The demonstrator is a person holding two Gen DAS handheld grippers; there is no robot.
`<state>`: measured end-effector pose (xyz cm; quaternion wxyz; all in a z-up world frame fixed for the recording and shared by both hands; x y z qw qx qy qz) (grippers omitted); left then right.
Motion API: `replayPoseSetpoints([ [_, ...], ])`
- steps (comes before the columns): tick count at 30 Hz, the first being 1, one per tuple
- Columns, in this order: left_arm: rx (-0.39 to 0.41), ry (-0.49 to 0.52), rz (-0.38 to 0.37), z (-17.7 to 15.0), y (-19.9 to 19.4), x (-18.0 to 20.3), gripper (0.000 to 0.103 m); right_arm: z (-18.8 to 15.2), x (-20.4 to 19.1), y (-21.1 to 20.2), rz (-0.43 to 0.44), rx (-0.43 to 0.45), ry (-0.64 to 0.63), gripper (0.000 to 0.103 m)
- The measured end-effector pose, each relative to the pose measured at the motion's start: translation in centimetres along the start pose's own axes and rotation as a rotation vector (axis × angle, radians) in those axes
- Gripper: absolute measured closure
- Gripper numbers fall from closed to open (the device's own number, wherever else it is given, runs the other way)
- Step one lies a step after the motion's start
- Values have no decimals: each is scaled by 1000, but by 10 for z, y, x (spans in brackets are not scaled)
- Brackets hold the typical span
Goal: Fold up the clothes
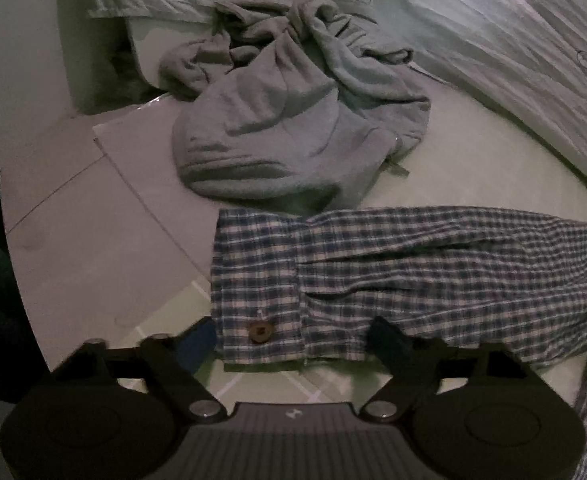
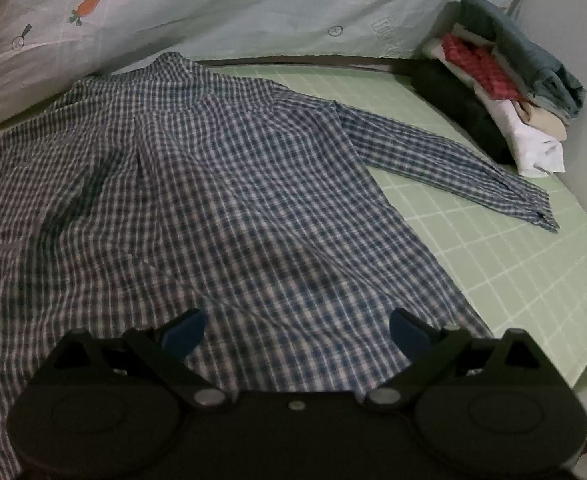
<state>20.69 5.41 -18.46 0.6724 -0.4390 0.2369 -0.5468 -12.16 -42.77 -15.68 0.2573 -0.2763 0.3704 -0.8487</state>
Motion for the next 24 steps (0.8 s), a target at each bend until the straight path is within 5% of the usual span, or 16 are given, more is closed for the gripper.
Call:
replayPoseSetpoints([
  [6,40,28,16,-2,-5,1,70,0,3,-4,-13,9,1,3],
  [9,49,7,0,-1,-13,6,78,1,5,-3,-8,16,9,3],
  [17,115,138,-182,-11,-69,80,80,-4,24,0,7,45,54,3],
  [24,85,283,-474,-68,-133,184,80,-21,64,5,13,44,122,3],
])
Point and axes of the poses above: each gripper's, at about its wrist camera, not at the fingertips, and y roughly the way its jaws point, x to its right, z to its top, the point moved 5 cm from there along y, roughly the way its jaws point, and after that the axes turned 13 degrees about -y, right-handed, at the moved point
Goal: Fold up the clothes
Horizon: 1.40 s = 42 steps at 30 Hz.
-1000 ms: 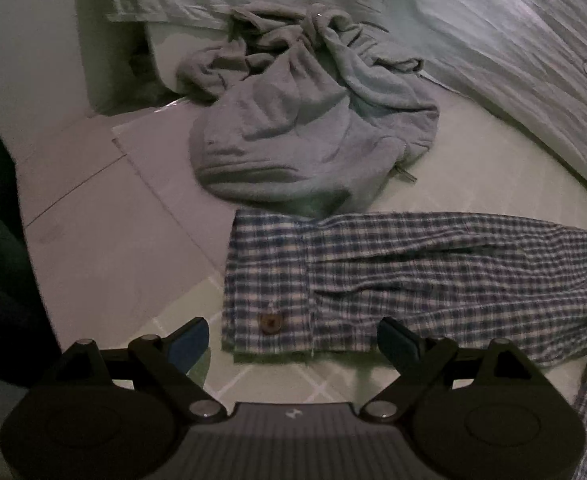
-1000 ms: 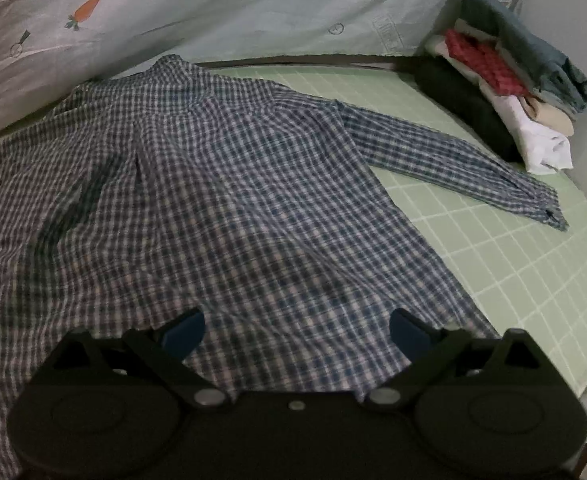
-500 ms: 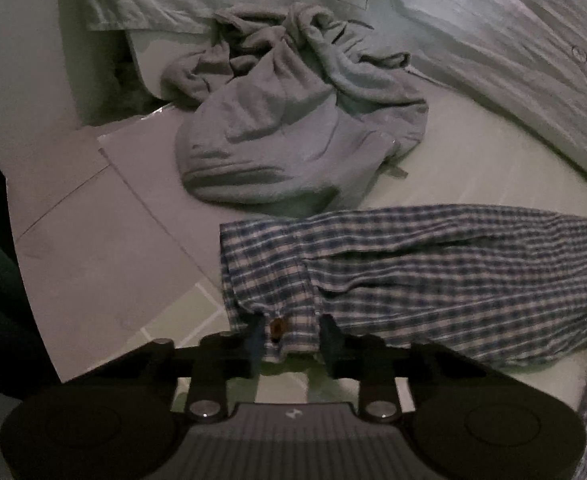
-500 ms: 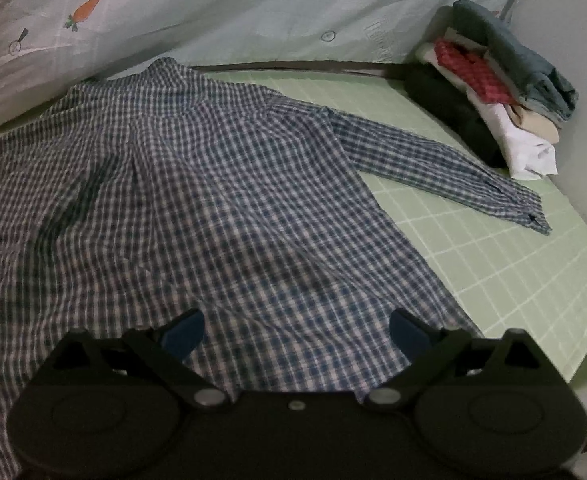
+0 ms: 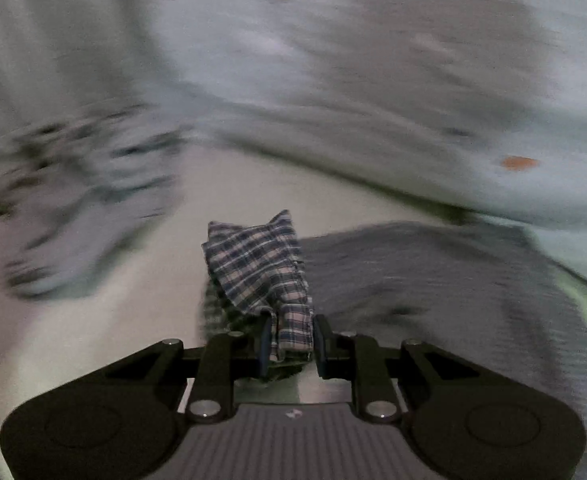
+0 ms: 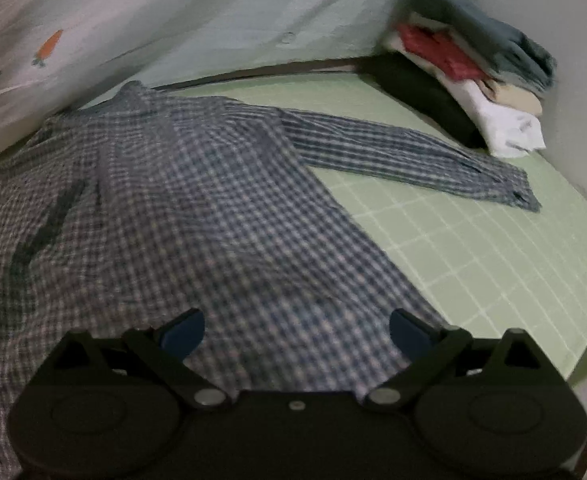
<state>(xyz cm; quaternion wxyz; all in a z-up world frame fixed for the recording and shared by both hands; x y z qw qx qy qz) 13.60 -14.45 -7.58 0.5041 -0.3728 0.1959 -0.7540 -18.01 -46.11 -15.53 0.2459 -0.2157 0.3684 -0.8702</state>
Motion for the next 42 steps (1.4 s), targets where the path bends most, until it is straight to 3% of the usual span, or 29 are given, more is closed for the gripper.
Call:
replayPoseSetpoints([
  [3,-109,81,-193,-32,2,65,75,-5,21,4,-4,-12,37,3],
  [5,-188,120,-239,-56,6,95,71,-7,33,7,-2,-17,70,3],
  [7,-218,170,-235,-72,5,113,63,-8,41,8,3,-14,91,3],
  [9,-207,205,-219,-79,0,115,40,-5,46,9,11,-4,99,3],
  [11,-192,176,-161,-78,-1,103,27,-1,50,10,23,6,106,3],
  [16,-189,71,-13,-75,1,57,26,13,32,13,83,33,91,3],
  [22,-184,41,89,-74,-7,4,26,34,-33,7,188,80,-30,8],
  [24,-196,37,103,-74,-9,-11,26,38,-61,3,227,89,-69,10],
  [30,-205,105,119,-63,-16,-44,26,38,-143,-5,386,92,-142,31],
  [32,-205,118,121,-57,-15,-54,25,36,-167,-6,434,80,-155,47],
  [36,-211,132,122,-48,-11,-70,23,31,-199,-5,481,50,-154,49],
  [39,-220,139,123,-44,-8,-79,23,28,-211,-1,477,25,-155,43],
  [42,-231,143,119,-42,-6,-84,23,26,-216,2,478,16,-162,48],
])
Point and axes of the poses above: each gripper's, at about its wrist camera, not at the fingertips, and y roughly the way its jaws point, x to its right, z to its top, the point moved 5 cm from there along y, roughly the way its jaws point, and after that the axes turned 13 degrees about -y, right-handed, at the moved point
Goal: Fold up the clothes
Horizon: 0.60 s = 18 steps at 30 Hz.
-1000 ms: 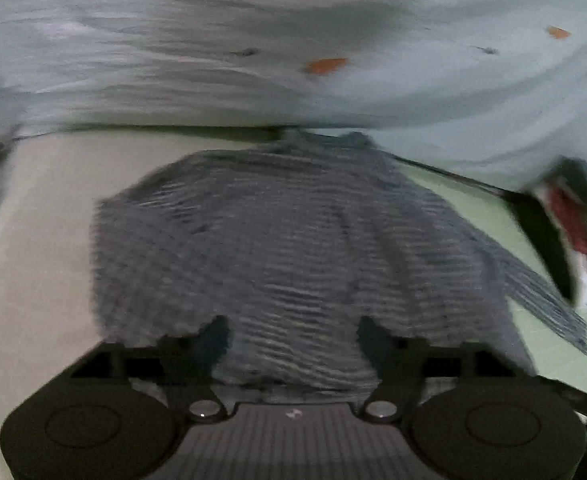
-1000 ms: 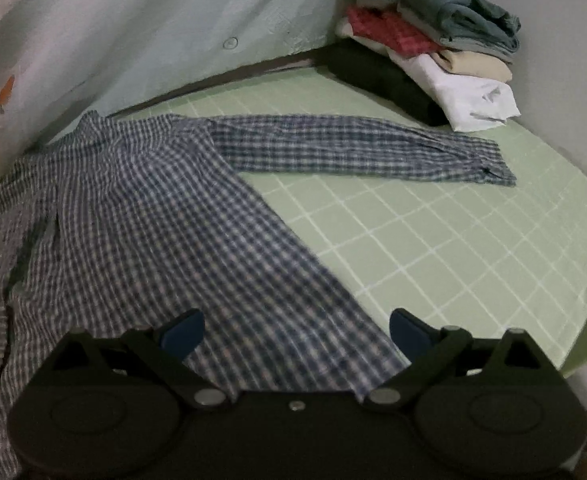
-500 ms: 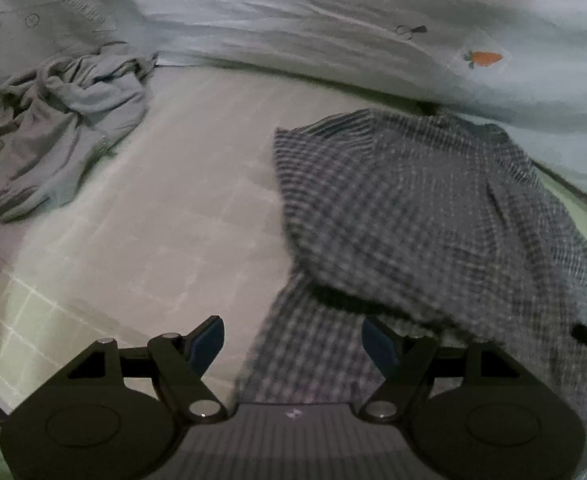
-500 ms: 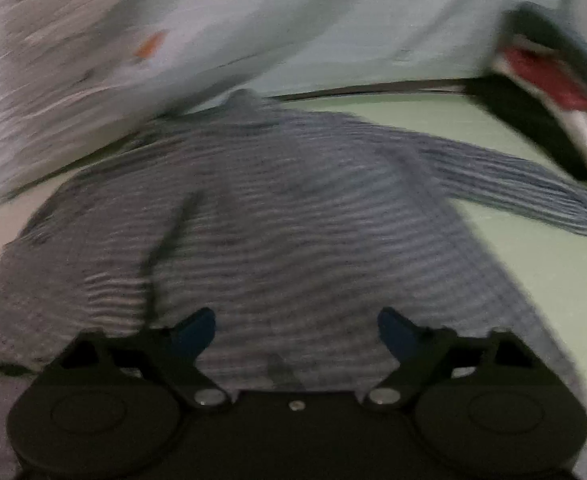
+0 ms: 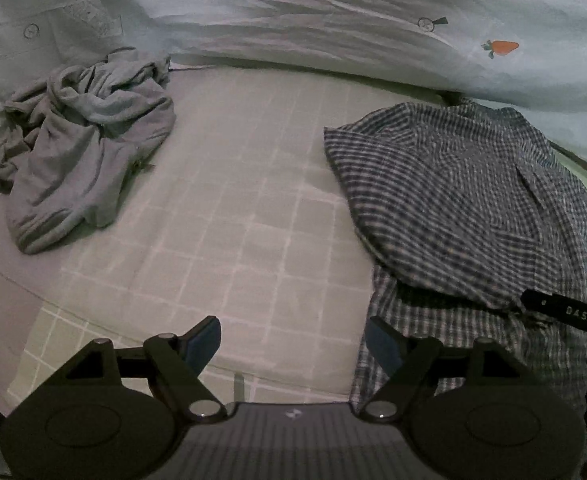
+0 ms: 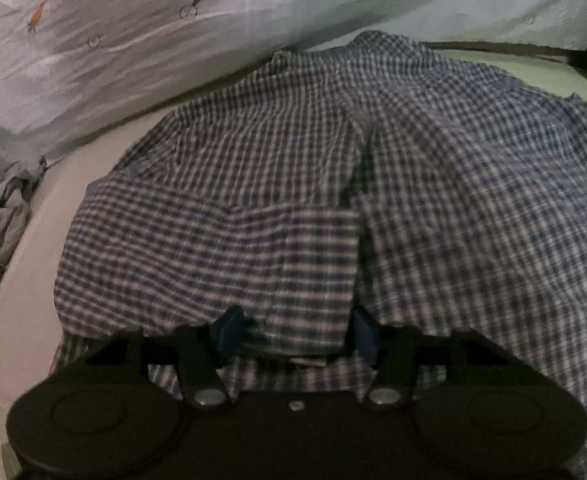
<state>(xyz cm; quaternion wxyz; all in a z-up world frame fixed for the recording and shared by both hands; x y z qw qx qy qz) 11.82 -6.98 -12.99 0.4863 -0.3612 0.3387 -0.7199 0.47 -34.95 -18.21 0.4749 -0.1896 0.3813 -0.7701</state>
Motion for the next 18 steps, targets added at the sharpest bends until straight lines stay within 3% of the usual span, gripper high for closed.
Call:
replayPoseSetpoints([
  [2,1,4,-6,1,1,0,23,1,-3,1,-2,1,-19,71],
  [3,6,4,-8,2,1,2,23,2,-3,1,-2,-1,-34,76],
  [5,18,-1,-13,4,0,6,23,6,-5,-7,-15,16,-83,96],
  [11,16,5,-22,-1,2,33,23,33,4,-40,-44,141,-212,98],
  [18,-19,16,-31,-31,6,85,22,69,65,-79,-73,268,-173,98],
])
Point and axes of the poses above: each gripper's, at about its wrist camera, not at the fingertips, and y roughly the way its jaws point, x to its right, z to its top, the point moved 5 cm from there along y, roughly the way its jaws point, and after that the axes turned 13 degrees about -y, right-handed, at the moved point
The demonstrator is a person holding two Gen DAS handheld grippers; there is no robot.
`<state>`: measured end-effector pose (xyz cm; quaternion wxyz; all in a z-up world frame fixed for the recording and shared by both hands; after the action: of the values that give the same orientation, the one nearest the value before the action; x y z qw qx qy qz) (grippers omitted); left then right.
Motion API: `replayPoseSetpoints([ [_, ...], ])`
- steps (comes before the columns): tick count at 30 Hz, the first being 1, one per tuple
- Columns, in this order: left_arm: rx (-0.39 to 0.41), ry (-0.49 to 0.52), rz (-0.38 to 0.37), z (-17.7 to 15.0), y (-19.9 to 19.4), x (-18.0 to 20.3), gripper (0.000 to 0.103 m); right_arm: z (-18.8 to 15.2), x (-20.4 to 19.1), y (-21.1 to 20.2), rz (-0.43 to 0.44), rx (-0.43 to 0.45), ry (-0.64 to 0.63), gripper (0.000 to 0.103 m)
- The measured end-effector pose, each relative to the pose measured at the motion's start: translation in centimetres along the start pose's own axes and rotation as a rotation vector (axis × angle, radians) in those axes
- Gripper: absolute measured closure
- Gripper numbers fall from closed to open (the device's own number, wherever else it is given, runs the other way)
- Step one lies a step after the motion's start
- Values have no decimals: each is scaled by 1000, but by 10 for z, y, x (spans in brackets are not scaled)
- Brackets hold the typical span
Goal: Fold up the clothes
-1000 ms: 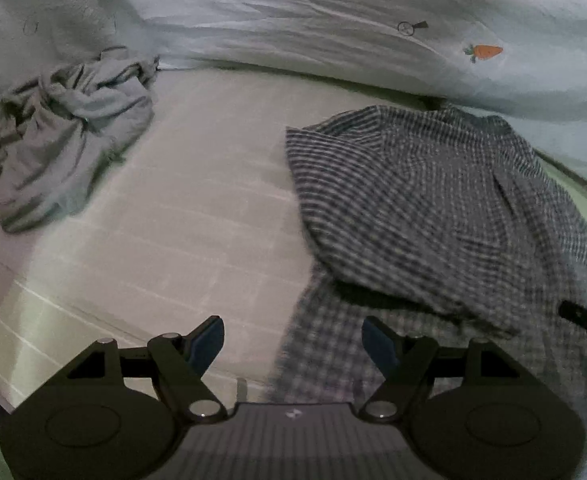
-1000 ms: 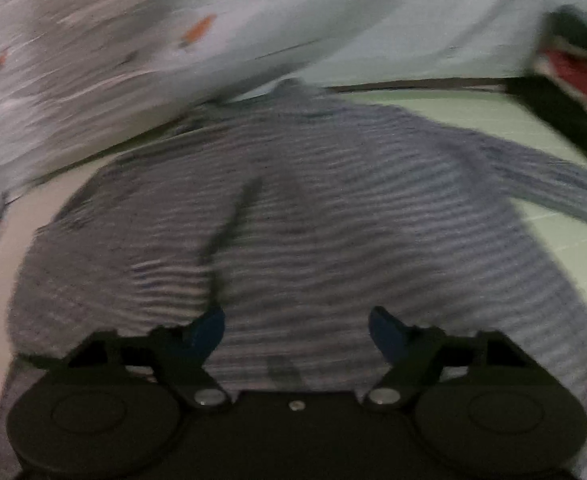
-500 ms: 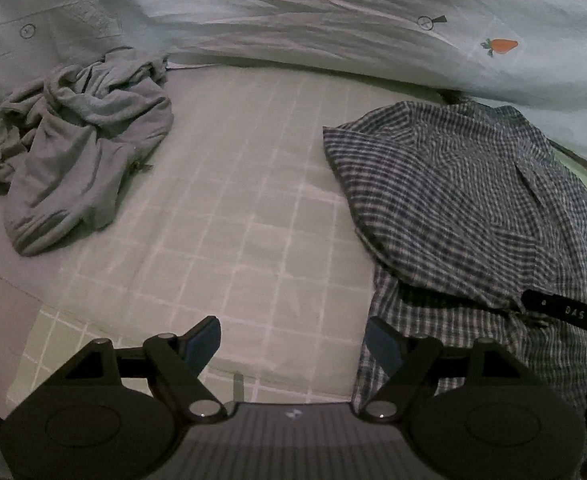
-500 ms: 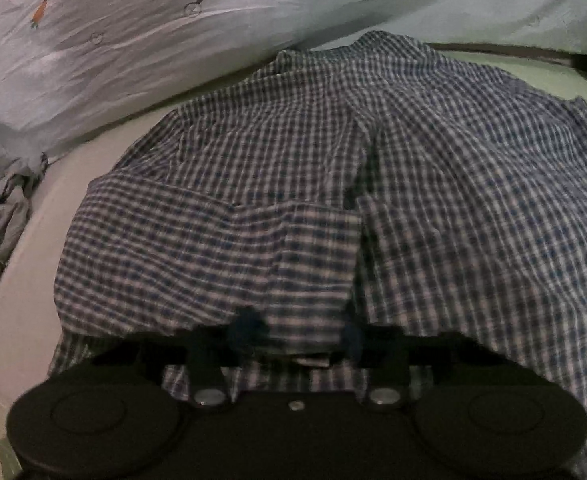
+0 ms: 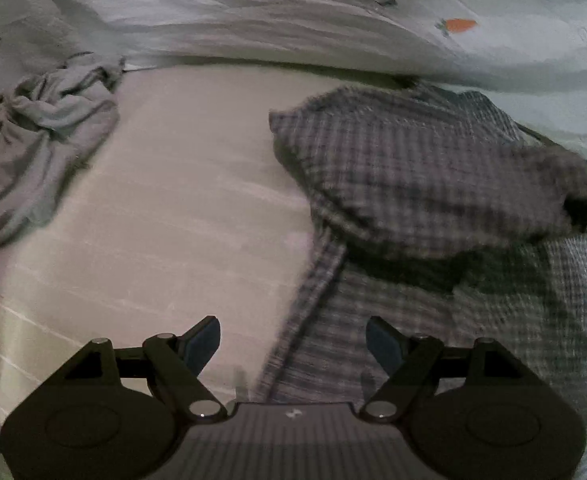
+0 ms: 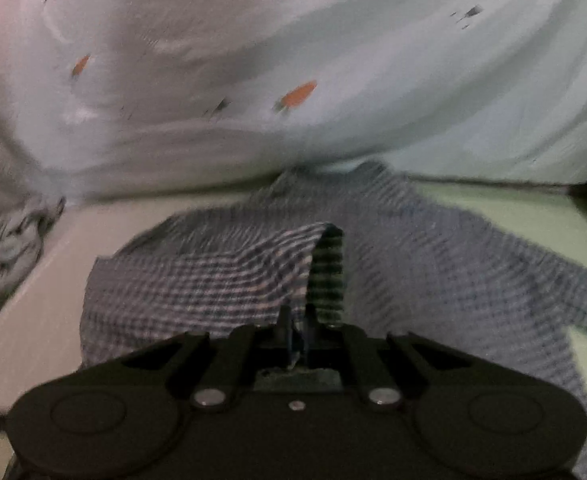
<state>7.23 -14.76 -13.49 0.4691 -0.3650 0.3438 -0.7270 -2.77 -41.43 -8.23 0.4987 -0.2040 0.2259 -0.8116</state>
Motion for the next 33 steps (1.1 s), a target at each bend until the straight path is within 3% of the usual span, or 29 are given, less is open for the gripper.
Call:
replayPoseSetpoints([
  [4,-3,-21,15,-11,3,25,22,11,56,-6,-54,45,44,98],
  [9,48,-57,39,-10,1,53,22,11,145,-5,-177,71,78,98],
  [14,94,-101,76,-9,2,74,22,-4,236,9,-366,24,79,98],
  [16,107,-106,111,-12,-1,78,22,-17,266,18,-383,-4,109,97],
  [18,113,-119,141,-13,-7,76,21,-26,282,24,-395,-35,124,87],
  [20,130,-128,167,-16,-14,73,16,-33,287,28,-409,-46,138,37],
  [22,153,-140,190,-19,-22,67,15,-40,282,29,-407,-37,161,25],
  [24,179,-162,207,-22,-30,58,7,-45,270,28,-368,-33,176,16],
  [25,193,-173,216,-24,-34,54,5,-48,261,26,-341,-32,178,3],
  [29,163,-200,204,-24,-30,32,2,-57,211,15,-251,-30,163,0],
  [33,146,-141,132,-22,-26,11,0,-67,147,-1,-194,-33,177,0],
])
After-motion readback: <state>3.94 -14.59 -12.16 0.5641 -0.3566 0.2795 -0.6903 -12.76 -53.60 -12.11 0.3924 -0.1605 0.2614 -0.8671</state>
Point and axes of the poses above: each gripper's, at about its wrist camera, not at the fingertips, and y roughly the way its jaws point, x to its right, z to its top, the point moved 5 cm from there along y, roughly the way its jaws point, and after that the axes turned 13 degrees about -y, right-handed, at the moved point
